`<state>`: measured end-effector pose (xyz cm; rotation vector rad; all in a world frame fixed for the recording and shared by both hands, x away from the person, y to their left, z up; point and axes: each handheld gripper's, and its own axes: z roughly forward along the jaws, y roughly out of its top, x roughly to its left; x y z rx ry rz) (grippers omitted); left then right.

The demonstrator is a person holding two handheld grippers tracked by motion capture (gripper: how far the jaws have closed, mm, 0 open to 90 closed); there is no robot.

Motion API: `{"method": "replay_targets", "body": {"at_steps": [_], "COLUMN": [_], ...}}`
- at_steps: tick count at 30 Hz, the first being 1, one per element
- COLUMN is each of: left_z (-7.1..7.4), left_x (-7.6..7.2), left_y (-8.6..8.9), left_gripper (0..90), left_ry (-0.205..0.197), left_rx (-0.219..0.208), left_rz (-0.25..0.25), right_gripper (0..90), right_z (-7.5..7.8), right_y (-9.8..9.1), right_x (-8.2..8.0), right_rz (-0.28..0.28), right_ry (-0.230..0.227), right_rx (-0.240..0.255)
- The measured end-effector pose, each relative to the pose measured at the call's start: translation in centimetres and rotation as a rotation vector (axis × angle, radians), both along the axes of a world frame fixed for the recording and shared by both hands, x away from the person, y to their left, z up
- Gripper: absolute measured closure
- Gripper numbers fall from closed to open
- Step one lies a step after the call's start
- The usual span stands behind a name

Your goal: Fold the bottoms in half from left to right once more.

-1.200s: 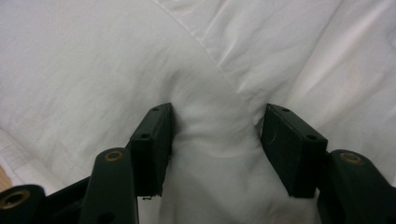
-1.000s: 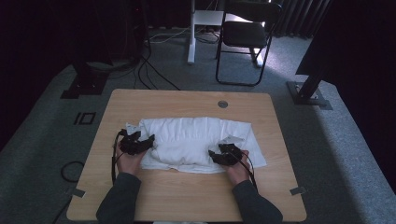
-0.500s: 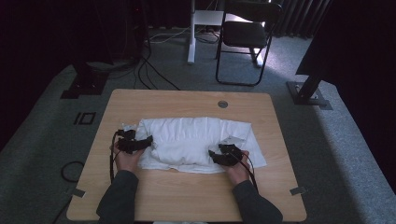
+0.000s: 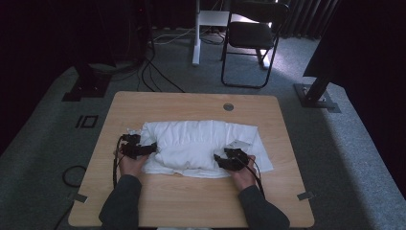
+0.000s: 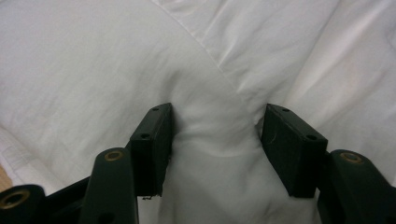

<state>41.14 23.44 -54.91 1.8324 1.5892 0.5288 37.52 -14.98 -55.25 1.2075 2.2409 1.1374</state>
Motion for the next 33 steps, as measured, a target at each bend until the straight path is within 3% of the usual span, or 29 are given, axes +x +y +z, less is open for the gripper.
{"method": "replay_targets", "body": {"at_steps": [4, 5, 6, 7, 8, 10, 12, 16, 20, 23, 25, 28, 33], "left_z": [0.1, 0.1, 0.1, 0.2, 0.2, 0.4, 0.5, 0.4, 0.3, 0.3, 0.2, 0.4, 1.5], "left_x": [-0.2, -0.3, -0.3, -0.4, -0.4, -0.5, -0.7, -0.6, -0.6, -0.5, -0.6, -0.8, -1.3], "left_y": [-0.9, -1.1, -1.1, -1.5, -1.6, -1.9, -2.1, -1.8, -1.7, -1.2, -1.0, -1.1, -0.8], "left_gripper": [16.0, 16.7, 19.9, 19.9, 28.7, 41.2, 59.1, 82.8, 85.7, 86.6, 86.8, 86.9, 86.9], "left_ry": [0.007, 0.008, 0.008, 0.009, 0.006, 0.002, -0.006, 0.005, 0.002, 0.014, 0.013, -0.002, -0.054], "left_rx": [0.042, 0.07, 0.07, 0.12, 0.128, 0.124, 0.114, 0.033, 0.029, -0.04, -0.057, -0.055, -0.096], "left_rz": [-0.038, -0.034, -0.034, -0.021, -0.02, -0.045, -0.08, -0.108, -0.109, -0.094, -0.089, -0.092, -0.102], "right_gripper": [42.5, 42.5, 42.5, 42.5, 42.5, 42.5, 42.5, 42.5, 42.5, 42.5, 42.5, 42.3, 41.1], "right_z": [0.0, 0.0, 0.0, 0.0, 0.0, 0.0, 0.0, 0.0, 0.0, 0.0, 0.0, 0.0, 0.9], "right_y": [0.0, 0.0, 0.0, 0.0, 0.0, 0.0, 0.0, 0.0, 0.0, 0.0, 0.0, 0.0, 0.0], "right_x": [0.0, 0.0, 0.0, 0.0, -0.1, -0.1, 0.0, 0.0, 0.0, 0.0, -0.1, -0.1, -0.1], "right_rz": [0.0, 0.0, 0.0, -0.001, -0.001, -0.001, 0.0, 0.0, 0.0, 0.0, 0.0, 0.001, 0.017], "right_ry": [-0.003, -0.003, -0.003, -0.003, -0.005, -0.004, -0.004, -0.003, -0.003, -0.003, -0.003, -0.002, 0.003], "right_rx": [0.001, 0.001, 0.001, 0.001, 0.001, 0.002, 0.002, 0.003, 0.003, 0.003, 0.003, 0.003, -0.025]}}
